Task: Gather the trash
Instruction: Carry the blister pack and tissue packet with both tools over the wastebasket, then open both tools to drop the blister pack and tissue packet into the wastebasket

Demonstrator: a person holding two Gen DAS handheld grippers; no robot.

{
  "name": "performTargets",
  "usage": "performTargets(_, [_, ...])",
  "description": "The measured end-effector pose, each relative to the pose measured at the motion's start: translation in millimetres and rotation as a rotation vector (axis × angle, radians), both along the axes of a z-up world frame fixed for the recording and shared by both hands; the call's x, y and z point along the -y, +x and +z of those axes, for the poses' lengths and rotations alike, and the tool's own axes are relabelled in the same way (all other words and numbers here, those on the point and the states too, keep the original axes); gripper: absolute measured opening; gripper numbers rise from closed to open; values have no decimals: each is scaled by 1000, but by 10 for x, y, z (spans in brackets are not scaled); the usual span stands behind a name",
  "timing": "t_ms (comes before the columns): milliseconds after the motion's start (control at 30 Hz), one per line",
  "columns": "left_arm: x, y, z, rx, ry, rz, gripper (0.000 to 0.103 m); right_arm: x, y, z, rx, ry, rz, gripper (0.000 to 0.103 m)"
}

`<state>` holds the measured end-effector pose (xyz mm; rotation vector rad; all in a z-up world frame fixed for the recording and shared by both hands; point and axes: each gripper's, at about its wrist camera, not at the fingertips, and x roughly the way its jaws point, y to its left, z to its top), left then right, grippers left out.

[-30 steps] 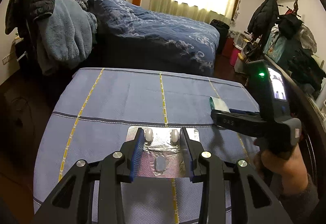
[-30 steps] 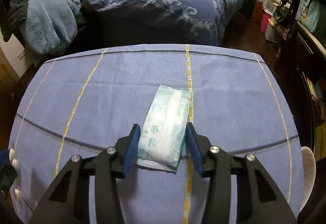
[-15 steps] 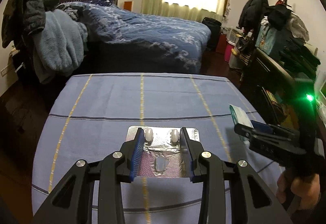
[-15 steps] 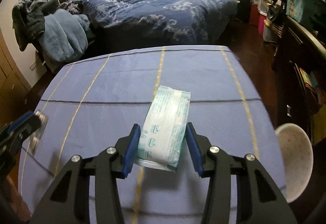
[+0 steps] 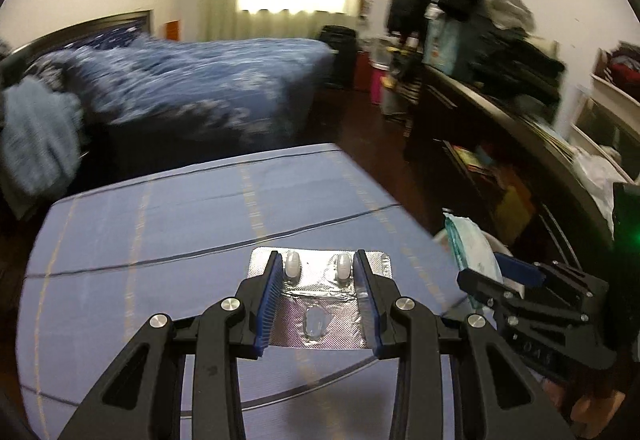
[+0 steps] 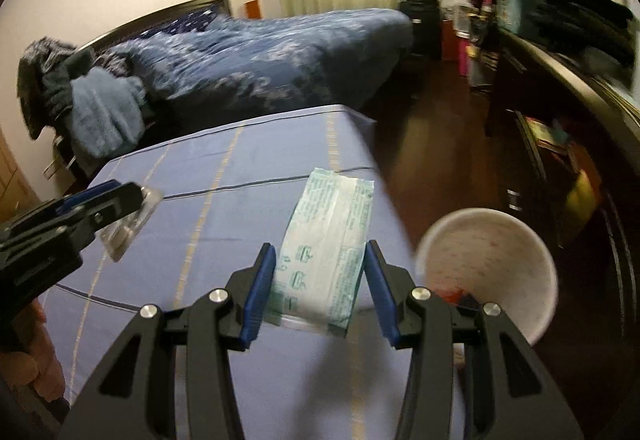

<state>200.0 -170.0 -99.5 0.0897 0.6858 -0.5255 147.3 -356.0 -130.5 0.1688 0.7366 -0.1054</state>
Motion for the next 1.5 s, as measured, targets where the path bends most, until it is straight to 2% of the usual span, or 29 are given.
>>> performTargets(400, [1262, -52, 20, -12, 18, -234, 36, 1167, -525, -77, 14, 31, -223, 46])
performTargets(600, [1752, -11, -95, -57, 11, -296, 36, 1631, -650, -208, 5, 62, -301, 47])
performTargets(733, [2051, 30, -204, -83, 22, -316, 36, 1891, -685, -341, 8, 114, -311, 47])
performTargets(933, [2375, 50, -269, -73, 41, -332, 36, 2064, -642, -483, -4, 127, -334, 46])
performTargets(1400, [2677, 131, -466, -99, 88, -338, 37, 2129, -475, -679, -39, 92, -326, 47])
performTargets(1500, [2698, 164, -497, -102, 86, -331, 42, 2127, -426, -699, -45, 72, -328, 47])
